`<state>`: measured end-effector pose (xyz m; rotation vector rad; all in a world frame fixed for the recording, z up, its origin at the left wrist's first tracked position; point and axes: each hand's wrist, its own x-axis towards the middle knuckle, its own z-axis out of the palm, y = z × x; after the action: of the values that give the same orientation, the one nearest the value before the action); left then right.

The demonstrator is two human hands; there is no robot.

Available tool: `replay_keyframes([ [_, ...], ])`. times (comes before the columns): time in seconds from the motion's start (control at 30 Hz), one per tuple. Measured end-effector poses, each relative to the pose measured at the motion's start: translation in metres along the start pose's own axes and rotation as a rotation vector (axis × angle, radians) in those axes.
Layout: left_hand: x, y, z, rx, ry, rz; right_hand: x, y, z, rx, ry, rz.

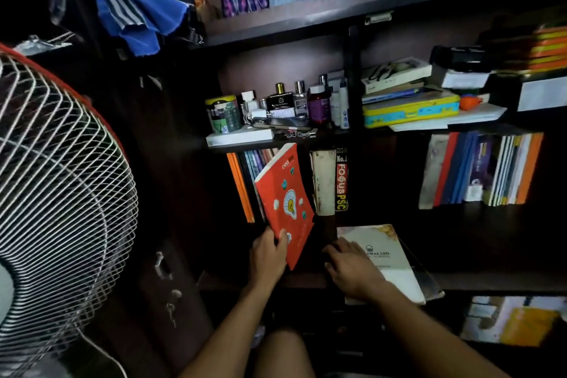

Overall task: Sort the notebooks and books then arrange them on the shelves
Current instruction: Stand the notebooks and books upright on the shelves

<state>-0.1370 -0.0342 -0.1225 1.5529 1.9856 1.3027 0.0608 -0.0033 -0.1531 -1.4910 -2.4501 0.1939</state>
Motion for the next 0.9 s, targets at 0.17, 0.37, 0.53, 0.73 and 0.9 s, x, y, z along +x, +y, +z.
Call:
replay_keyframes([
  [0.17, -0.013, 0.011, 0.007, -0.043, 0.041, 0.007, 0.000, 0.001, 0.004, -0.007, 0.031, -0.009],
  [0.37, -0.011, -0.017, -0.007, -0.068, 0.210, -0.029, 0.007, -0.004, -0.006, -0.034, -0.047, 0.046],
  [0.53, -0.001, -0.022, -0.035, 0.034, 0.280, -0.042, 0.048, -0.031, -0.029, 0.014, -0.221, 0.095],
  [0.73, 0.006, -0.038, -0.025, 0.067, 0.093, -0.074, 0.084, -0.057, -0.005, 0.256, -0.184, 0.058],
  [0.9, 0.015, -0.050, -0.015, 0.046, 0.147, -0.078, 0.120, -0.066, 0.012, 0.315, 0.058, 0.065],
])
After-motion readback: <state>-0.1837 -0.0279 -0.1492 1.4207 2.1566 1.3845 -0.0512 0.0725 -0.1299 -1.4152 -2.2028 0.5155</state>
